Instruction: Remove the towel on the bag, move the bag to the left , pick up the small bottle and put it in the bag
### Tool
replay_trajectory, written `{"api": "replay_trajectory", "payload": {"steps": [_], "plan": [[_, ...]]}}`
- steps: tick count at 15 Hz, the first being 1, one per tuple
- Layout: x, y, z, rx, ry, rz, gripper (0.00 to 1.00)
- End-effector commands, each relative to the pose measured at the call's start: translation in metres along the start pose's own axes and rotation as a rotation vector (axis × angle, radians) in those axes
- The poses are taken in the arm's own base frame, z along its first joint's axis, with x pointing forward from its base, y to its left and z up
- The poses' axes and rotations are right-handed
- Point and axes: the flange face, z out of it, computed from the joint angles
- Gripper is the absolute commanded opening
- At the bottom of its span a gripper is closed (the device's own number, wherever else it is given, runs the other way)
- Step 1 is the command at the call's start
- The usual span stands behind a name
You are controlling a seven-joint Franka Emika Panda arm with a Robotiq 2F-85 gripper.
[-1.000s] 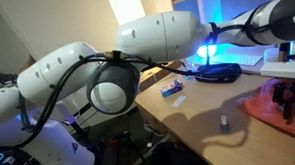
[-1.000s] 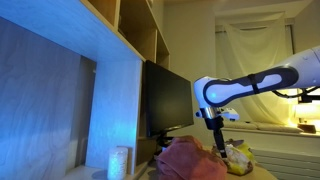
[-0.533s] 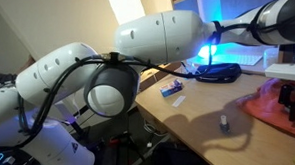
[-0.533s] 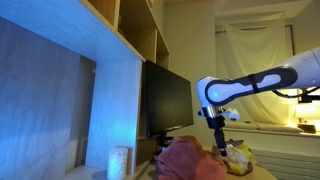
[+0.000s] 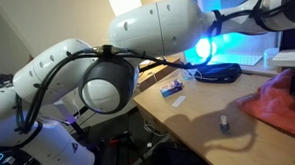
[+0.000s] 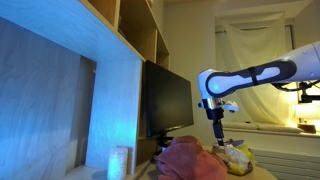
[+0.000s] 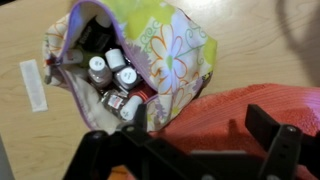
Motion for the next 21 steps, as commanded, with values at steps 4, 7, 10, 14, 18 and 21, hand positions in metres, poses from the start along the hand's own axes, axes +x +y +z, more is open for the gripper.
{"api": "replay_trajectory", "payload": {"steps": [4,7,10,14,18,21], "plan": [[-0.013,0.028,0.011,0.026,-0.008,-0.005,1.0],[-0.014,0.022,0.041,0.079,-0.046,-0.053,1.0],[-0.014,0.01,0.069,0.119,-0.083,-0.097,1.0],[-0.013,0.001,0.089,0.131,-0.101,-0.135,1.0],[-0.012,0.002,0.087,0.112,-0.104,-0.112,0.74],[-0.009,0.005,0.076,0.064,-0.08,-0.097,0.52]]}}
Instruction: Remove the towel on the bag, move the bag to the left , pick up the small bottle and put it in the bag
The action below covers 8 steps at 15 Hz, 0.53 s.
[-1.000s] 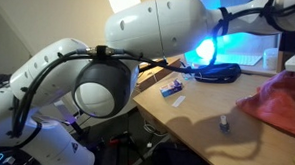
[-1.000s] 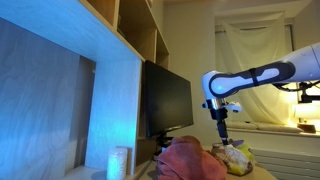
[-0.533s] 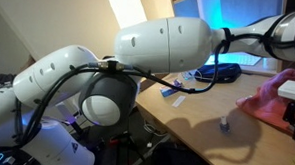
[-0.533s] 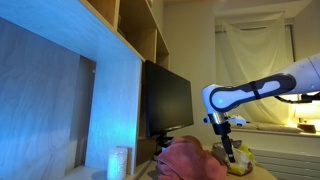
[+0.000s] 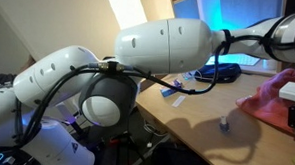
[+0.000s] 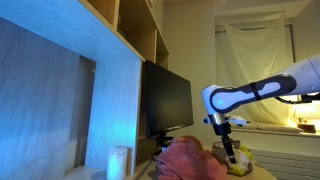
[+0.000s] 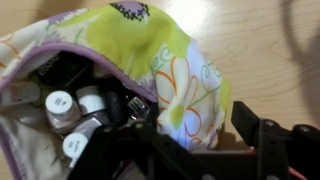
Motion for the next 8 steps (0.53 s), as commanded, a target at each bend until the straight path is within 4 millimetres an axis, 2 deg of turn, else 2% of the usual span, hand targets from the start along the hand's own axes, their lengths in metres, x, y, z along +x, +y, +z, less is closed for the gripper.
{"api": "replay_trajectory", "payload": {"steps": [1,4,7,8], "plan": [[0.005,-0.003,-0.008,-0.042,0.021,0.009,0.43],[0.01,-0.006,-0.021,-0.093,0.044,-0.007,0.21],[0.018,-0.019,-0.033,-0.139,0.047,-0.03,0.02],[0.023,-0.025,-0.036,-0.168,0.046,-0.045,0.06]]}}
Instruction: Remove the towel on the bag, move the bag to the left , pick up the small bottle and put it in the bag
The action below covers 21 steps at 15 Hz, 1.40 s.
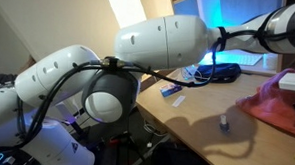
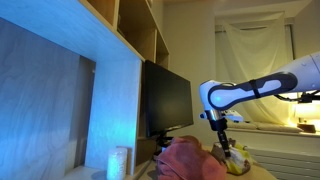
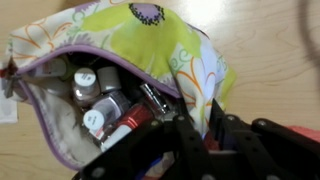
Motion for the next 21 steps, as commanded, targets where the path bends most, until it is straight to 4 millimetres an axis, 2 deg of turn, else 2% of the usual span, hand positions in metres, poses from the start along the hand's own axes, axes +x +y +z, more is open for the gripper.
{"api": "replay_trajectory", "payload": {"steps": [1,2,5,9,12,21], "plan": [[0.02,-0.021,-0.014,-0.115,0.024,-0.04,0.06],[0.025,-0.028,-0.017,-0.147,0.025,-0.063,0.04],[0.04,-0.052,-0.018,-0.229,0.01,-0.127,0.06],[0.044,-0.071,-0.014,-0.254,-0.058,-0.259,0.06],[0.037,-0.063,-0.007,-0.24,-0.105,-0.359,0.06],[0.009,-0.022,0.015,-0.105,-0.138,-0.475,0.06]]}}
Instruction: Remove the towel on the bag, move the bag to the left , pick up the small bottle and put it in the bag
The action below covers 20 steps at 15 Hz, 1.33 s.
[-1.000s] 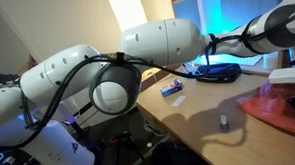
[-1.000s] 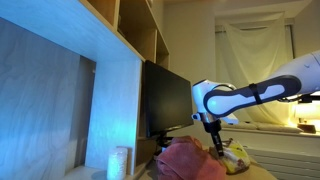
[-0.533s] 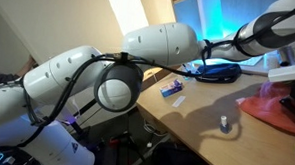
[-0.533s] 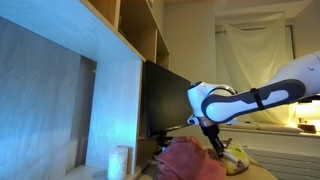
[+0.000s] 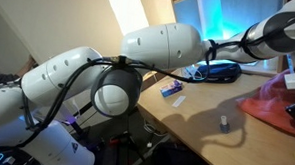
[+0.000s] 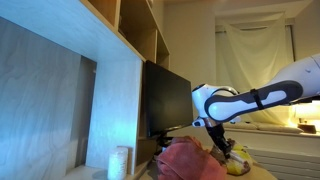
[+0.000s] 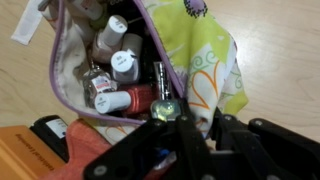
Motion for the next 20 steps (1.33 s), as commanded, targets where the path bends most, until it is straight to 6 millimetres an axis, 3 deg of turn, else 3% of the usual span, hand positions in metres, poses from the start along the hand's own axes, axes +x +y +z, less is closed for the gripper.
{"api": "replay_trajectory", "payload": {"steps": [1,8,9,20], "plan": [[-0.004,0.003,0.003,0.012,0.002,-0.005,0.2],[-0.011,0.007,0.007,0.033,0.008,-0.007,0.2],[-0.005,0.001,0.008,0.017,-0.024,-0.017,0.05],[0.1,-0.092,-0.018,-0.195,-0.222,-0.328,0.05]]}}
